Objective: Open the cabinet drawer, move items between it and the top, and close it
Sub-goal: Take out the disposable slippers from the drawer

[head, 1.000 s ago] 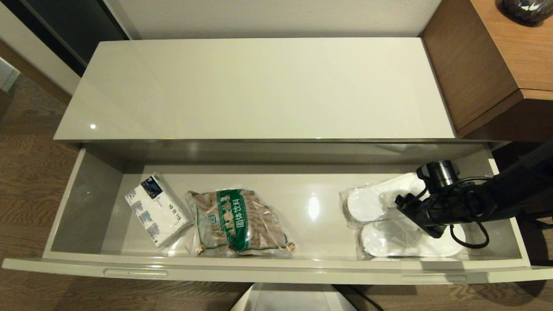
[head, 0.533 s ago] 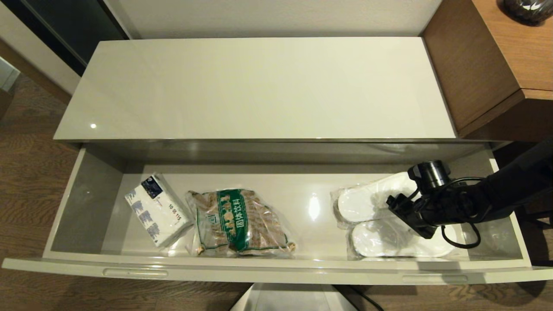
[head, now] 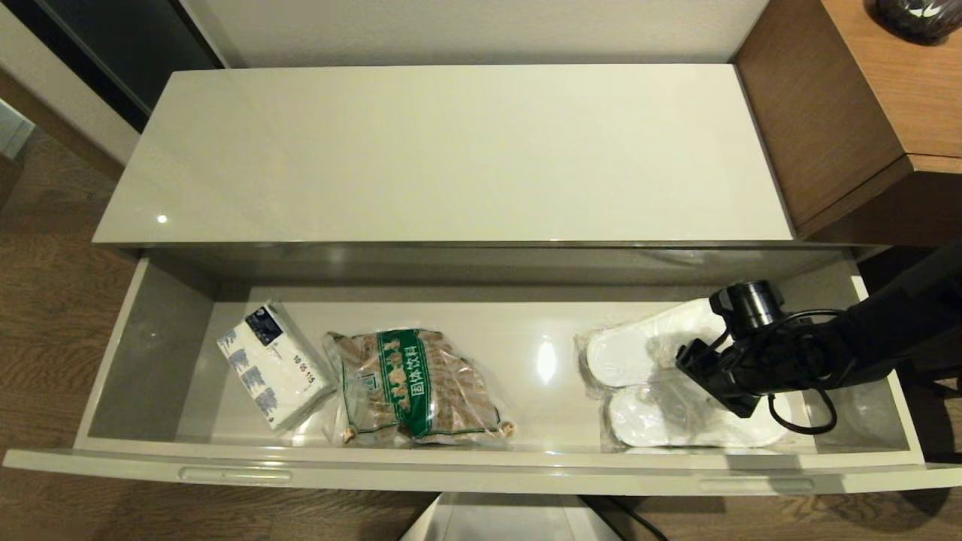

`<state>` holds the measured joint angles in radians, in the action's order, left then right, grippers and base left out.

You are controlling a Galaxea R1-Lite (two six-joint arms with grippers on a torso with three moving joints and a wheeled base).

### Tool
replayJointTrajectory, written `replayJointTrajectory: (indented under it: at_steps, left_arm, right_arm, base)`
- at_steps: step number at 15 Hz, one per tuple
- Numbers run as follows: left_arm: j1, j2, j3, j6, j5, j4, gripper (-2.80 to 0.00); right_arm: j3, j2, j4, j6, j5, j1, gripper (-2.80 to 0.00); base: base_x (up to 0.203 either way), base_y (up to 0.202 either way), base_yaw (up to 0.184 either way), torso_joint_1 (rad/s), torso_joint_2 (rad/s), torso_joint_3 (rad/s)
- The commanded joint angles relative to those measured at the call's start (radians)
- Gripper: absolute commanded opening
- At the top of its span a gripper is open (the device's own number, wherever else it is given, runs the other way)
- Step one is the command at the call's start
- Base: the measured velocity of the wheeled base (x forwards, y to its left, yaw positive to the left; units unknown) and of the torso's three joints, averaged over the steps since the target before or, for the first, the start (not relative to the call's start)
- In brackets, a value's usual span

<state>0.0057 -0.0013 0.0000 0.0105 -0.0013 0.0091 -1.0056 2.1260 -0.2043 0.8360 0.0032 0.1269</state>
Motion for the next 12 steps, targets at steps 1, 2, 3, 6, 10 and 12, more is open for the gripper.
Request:
replayJointTrajectory:
  at_steps: [1, 2, 3, 6, 10, 12]
  left_arm:
    - [0.000, 0.000, 0.000, 0.000, 0.000, 0.000, -2.80]
    - [0.002, 0.000, 0.000, 0.000, 0.000, 0.000, -2.80]
    - [0.000, 0.000, 0.000, 0.000, 0.000, 0.000, -2.80]
    - [0.000, 0.000, 0.000, 0.000, 0.000, 0.000, -2.80]
    - [0.000, 0.000, 0.000, 0.000, 0.000, 0.000, -2.80]
    - [0.000, 0.000, 0.000, 0.000, 0.000, 0.000, -2.80]
  right_arm:
    - [-0.008, 0.000, -0.003, 0.005, 0.001, 0.000, -2.80]
    - [-0.005, -0.003, -0.004, 0.005, 0.003, -0.001, -2.80]
    - [-0.005, -0.007, -0.003, 0.006, 0.003, -0.001, -2.80]
    - [0.006, -0.058, 0.006, 0.013, 0.004, -0.001, -2.80]
    - [0.019, -0.235, 0.083, 0.028, 0.010, -0.001, -2.80]
    - [0.014, -0.372, 0.182, 0.033, 0.039, -0.001, -2.80]
  base:
    - [0.000, 0.000, 0.000, 0.000, 0.00, 0.000]
    - [0.000, 0.000, 0.000, 0.000, 0.00, 0.000]
    - [0.000, 0.000, 0.000, 0.000, 0.00, 0.000]
    - [0.000, 0.000, 0.000, 0.000, 0.00, 0.000]
    - [0.000, 0.000, 0.000, 0.000, 0.00, 0.000]
    - [0.000, 0.000, 0.000, 0.000, 0.00, 0.000]
